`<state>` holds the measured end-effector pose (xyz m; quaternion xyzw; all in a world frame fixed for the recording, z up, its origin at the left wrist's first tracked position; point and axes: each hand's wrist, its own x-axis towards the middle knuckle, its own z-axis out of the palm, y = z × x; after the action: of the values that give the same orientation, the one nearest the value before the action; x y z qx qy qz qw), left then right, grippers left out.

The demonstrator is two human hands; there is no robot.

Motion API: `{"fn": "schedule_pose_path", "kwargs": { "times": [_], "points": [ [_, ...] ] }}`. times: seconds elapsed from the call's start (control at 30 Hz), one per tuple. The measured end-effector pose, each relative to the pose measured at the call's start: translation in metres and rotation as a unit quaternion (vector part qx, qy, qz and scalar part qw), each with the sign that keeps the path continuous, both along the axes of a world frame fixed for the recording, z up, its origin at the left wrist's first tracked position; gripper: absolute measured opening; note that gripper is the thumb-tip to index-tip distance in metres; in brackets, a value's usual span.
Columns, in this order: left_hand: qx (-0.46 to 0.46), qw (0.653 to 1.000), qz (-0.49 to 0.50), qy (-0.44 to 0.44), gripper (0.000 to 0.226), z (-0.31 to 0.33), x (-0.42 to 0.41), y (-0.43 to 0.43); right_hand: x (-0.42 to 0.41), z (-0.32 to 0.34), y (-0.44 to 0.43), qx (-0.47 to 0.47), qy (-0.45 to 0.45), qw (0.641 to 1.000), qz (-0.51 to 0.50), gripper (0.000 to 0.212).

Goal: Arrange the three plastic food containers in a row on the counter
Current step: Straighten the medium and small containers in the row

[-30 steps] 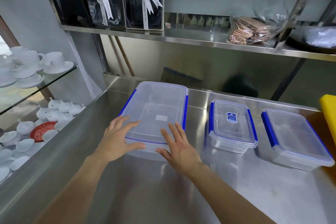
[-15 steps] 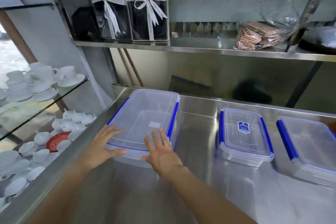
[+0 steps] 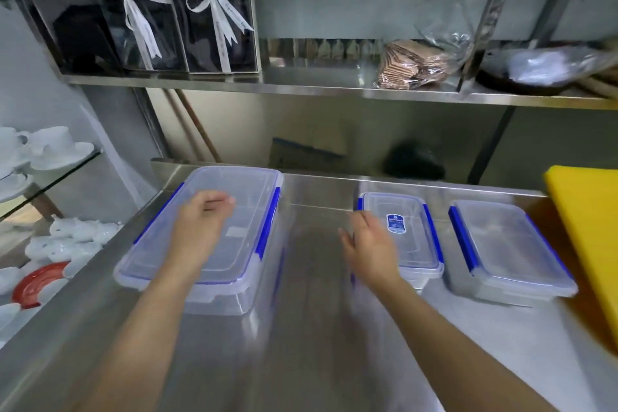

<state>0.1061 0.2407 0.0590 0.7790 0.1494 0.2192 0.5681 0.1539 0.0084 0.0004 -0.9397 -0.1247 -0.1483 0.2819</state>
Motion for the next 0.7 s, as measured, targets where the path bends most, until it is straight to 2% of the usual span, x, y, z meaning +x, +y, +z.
{"fn": "schedule_pose_path", "kwargs": {
  "times": [0.07,0.13,0.2,0.27,0.33,0.47,0.57,0.7],
  "points": [
    [-0.005,0.996,-0.093,-0.004,0.010,-0.002,0.013,-0.058,0.004,-0.002,-0.035,0.012,0.039,0.995,-0.090,0.036],
    [0.017,0.988,-0.146,0.038,0.025,-0.019,0.026,-0.110,0.005,-0.006,-0.063,0.013,0.082,0.986,-0.147,0.047],
    [0.004,0.981,-0.166,0.105,0.047,-0.043,0.035,-0.151,0.005,-0.015,-0.082,0.002,0.113,0.976,-0.185,0.059],
    [-0.047,0.971,-0.173,0.160,0.068,-0.065,0.041,-0.177,0.003,-0.027,-0.096,-0.001,0.142,0.969,-0.202,0.072],
    [-0.087,0.958,-0.181,0.203,0.078,-0.083,0.044,-0.192,0.003,-0.037,-0.106,0.034,0.193,0.959,-0.204,0.082],
    [-0.126,0.952,-0.206,0.190,0.059,-0.107,0.041,-0.205,0.004,-0.051,-0.108,0.119,0.261,0.944,-0.160,0.079],
    [-0.154,0.952,-0.200,0.176,0.055,-0.116,0.040,-0.196,0.002,-0.060,-0.097,0.072,0.240,0.955,-0.162,0.075],
    [-0.145,0.962,-0.147,0.176,0.056,-0.122,0.037,-0.179,0.001,-0.058,-0.080,0.038,0.230,0.964,-0.123,0.069]
  ]
}}
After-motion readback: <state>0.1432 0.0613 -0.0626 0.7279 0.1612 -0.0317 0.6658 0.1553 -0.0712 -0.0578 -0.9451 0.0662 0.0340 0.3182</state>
